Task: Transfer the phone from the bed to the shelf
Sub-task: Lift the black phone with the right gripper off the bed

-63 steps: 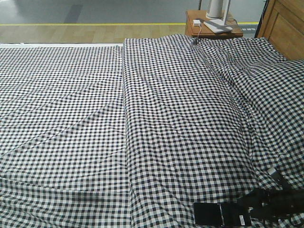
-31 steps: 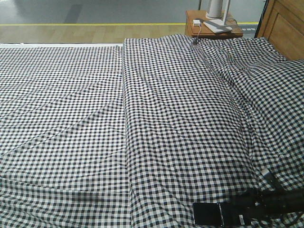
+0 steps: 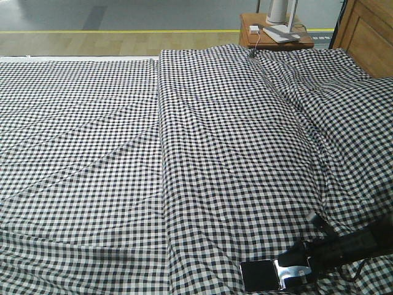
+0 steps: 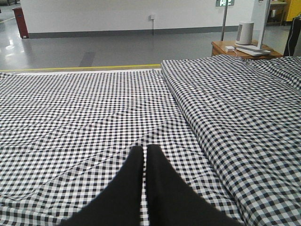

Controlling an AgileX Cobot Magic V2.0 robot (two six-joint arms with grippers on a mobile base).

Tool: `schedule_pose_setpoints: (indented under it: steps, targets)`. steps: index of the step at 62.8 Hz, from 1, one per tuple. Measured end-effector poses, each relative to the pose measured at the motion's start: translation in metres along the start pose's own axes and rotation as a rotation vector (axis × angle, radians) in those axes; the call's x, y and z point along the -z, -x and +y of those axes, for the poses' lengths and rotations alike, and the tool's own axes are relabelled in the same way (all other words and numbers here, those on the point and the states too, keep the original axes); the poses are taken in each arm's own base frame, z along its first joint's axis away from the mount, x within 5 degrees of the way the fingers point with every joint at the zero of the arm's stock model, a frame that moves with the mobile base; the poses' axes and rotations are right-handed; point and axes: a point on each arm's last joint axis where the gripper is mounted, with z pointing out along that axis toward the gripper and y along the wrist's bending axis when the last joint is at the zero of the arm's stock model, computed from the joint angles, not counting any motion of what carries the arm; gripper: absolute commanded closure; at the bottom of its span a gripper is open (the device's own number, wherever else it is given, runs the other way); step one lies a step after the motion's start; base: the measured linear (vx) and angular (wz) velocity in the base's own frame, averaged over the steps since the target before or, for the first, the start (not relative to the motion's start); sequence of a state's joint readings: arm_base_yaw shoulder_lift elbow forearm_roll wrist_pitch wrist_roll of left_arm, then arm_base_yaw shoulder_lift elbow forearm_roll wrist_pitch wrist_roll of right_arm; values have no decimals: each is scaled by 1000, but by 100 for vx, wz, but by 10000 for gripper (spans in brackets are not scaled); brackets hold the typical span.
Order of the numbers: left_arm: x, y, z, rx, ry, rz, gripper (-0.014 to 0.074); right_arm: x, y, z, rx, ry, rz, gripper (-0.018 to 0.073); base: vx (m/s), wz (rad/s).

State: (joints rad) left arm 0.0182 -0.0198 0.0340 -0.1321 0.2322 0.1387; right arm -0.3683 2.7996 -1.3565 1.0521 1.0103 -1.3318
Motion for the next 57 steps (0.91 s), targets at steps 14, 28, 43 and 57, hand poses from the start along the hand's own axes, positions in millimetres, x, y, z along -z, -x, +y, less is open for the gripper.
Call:
schedule_pose_setpoints:
  steps: [14,28,43,57]
  targets:
    - [0,0,0,0,0,0,596,0,-2,-1,12,-2,18,311,0,0]
    - [0,0,0,0,0,0,596,0,-4,-1,31,-8,42,574,0,0]
    - [0,0,0,0,0,0,596,4,3,1,58,18,41,567,0,0]
    - [0,0,0,0,0,0,596,22,17,20,108,50,15,565,0,0]
